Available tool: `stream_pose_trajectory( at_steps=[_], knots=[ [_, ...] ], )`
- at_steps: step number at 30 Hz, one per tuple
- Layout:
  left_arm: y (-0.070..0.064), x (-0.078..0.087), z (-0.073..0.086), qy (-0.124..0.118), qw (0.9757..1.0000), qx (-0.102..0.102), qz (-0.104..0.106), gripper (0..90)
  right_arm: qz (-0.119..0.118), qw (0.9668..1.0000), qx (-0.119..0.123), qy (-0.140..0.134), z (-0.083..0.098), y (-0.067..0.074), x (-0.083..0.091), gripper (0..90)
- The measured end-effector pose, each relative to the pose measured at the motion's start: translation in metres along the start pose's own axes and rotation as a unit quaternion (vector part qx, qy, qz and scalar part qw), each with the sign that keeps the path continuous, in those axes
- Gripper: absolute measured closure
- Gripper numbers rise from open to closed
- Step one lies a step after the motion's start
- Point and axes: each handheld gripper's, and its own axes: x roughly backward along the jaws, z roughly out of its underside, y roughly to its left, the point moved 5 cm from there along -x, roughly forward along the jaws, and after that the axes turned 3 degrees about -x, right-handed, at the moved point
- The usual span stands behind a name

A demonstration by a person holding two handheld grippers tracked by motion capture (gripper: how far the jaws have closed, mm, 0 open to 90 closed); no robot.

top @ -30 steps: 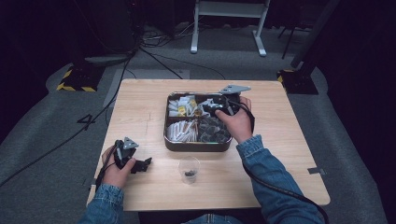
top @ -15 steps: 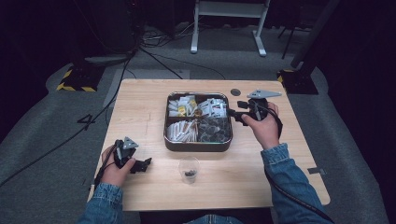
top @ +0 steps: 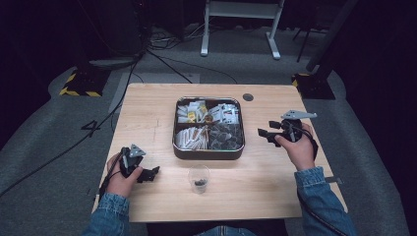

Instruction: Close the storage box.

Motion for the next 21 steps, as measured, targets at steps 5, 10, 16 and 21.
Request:
stream_pose_trajectory(
  at_steps=[5, 10, 16, 21],
  knots=[
    [0.000, 0.000, 0.000, 0.001, 1.0000, -0.003, 0.005, 0.2, 0.013, 0.9998, -0.015, -0.005, 0.010, -0.016, 0.008, 34.2],
    [0.000, 0.000, 0.000, 0.002, 1.0000, -0.004, 0.005, 0.2, 0.030, 0.9991, -0.030, -0.001, 0.028, -0.032, 0.012, 33.7],
    [0.000, 0.000, 0.000, 0.002, 1.0000, -0.004, 0.005, 0.2, 0.043, 0.9985, -0.028, 0.019, 0.060, -0.048, 0.001, 33.5],
    [0.000, 0.001, 0.001, 0.002, 1.0000, -0.004, 0.007, 0.2, 0.055, 0.9971, -0.037, 0.037, 0.086, -0.063, -0.006, 31.9]
  ],
)
